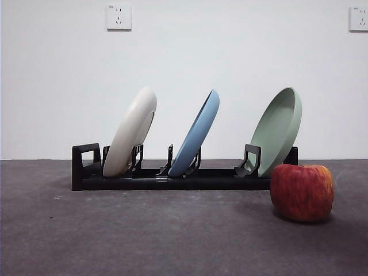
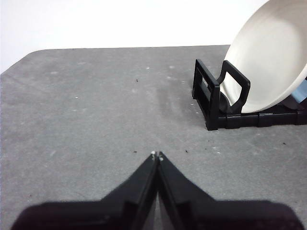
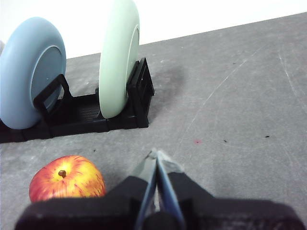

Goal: Take the yellow plate from the plate rack,put the plate on the table,take the apple from the table,put the apple in the plate

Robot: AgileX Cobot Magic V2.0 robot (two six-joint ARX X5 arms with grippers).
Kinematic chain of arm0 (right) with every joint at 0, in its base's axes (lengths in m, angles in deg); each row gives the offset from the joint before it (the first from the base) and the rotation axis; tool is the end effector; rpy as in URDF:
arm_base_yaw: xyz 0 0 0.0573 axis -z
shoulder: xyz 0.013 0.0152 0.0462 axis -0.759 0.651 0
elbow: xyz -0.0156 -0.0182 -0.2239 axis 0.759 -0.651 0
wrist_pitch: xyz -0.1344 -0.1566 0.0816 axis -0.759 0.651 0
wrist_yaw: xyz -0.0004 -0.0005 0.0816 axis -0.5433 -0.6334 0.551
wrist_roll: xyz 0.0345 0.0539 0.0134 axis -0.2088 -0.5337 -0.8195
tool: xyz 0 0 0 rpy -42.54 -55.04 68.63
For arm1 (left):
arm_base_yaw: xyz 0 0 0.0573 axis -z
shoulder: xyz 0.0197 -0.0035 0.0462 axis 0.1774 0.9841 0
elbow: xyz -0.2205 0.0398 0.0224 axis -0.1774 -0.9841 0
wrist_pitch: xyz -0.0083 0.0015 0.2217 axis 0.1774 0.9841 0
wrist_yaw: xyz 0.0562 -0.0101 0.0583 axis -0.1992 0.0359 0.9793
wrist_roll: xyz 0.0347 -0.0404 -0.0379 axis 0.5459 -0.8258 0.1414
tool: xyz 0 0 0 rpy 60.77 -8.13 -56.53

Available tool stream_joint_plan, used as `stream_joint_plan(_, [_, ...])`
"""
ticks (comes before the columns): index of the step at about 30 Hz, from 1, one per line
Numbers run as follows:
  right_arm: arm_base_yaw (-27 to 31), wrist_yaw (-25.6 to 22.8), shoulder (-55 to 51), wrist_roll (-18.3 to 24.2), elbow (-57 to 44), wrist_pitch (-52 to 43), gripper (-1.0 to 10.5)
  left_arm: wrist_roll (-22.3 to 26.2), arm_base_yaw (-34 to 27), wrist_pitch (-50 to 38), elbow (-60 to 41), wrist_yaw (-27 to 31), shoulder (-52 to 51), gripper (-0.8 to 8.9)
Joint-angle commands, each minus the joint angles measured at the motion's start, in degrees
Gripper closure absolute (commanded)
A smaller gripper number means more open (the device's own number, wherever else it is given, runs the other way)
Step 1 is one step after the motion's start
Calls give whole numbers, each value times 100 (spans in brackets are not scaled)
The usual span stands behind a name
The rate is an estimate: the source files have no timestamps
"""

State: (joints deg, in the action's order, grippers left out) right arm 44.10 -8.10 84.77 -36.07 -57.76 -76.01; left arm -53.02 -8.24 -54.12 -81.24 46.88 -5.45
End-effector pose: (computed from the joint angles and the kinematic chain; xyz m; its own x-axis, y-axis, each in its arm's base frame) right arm 0.1205 0.0135 0.1479 0.9751 0.1389 -0.1726 -0.1093 0.9792 0.1708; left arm 0.1206 -0.0031 0.1473 0.9848 -0.0136 -0.1734 0.0125 0.9999 -0.0079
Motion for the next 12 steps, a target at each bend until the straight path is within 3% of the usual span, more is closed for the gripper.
stream_joint_plan(1, [-4, 4, 2, -57, -72, 17, 946, -42, -20, -44, -79, 4, -9, 817])
stream_joint_plan(5, [-4, 7, 2, -170, -72, 15, 946, -245, -20, -98, -79, -7, -9, 817])
stream_joint_plan(12, [-2, -17, 85, -861, 149, 17, 958, -702, -20, -76, 142, -24, 46, 821])
